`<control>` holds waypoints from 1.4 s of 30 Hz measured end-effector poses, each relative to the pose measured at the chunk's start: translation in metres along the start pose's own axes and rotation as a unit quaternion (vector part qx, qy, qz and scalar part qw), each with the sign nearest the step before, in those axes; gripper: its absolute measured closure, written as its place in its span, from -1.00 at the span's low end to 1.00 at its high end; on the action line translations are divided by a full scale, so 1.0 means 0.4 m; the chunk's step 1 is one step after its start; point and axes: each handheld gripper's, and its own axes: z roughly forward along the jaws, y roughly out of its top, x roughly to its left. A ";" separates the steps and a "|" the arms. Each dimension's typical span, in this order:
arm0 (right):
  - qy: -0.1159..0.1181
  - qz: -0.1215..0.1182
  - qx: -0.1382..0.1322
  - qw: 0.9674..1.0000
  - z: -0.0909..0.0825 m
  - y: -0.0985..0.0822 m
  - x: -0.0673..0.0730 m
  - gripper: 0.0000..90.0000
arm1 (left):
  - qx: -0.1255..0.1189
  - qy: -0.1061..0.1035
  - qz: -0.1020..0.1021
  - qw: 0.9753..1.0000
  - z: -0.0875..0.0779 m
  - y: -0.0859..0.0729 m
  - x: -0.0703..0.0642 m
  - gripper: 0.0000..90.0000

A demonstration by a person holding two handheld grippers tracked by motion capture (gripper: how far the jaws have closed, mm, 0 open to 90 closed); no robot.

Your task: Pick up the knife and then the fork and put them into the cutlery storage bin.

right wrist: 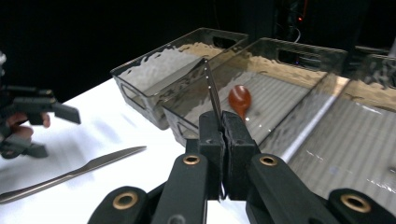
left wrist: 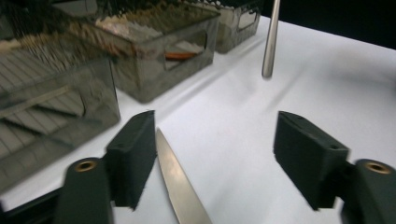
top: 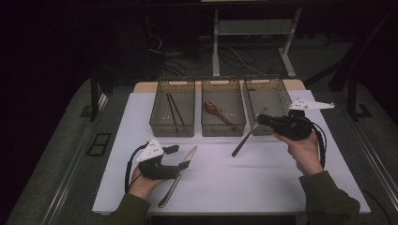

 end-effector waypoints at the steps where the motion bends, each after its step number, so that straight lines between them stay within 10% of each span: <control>1: -0.002 0.002 0.000 1.000 -0.005 0.001 -0.006 0.93 | 0.003 0.002 0.004 1.000 -0.002 -0.006 0.000 -0.50; 12: -0.039 0.008 -0.013 0.999 -0.061 0.034 -0.058 0.93 | 0.013 0.010 -0.002 1.000 -0.014 -0.032 0.003 -0.98; 29: -0.119 0.020 -0.031 0.992 -0.116 0.135 -0.168 0.93 | 0.036 0.013 -0.004 0.999 -0.001 -0.033 -0.001 -1.00; 42: -0.159 0.047 -0.001 0.986 -0.046 0.148 -0.254 0.93 | 0.036 0.009 -0.006 0.999 0.000 -0.032 -0.003 -1.00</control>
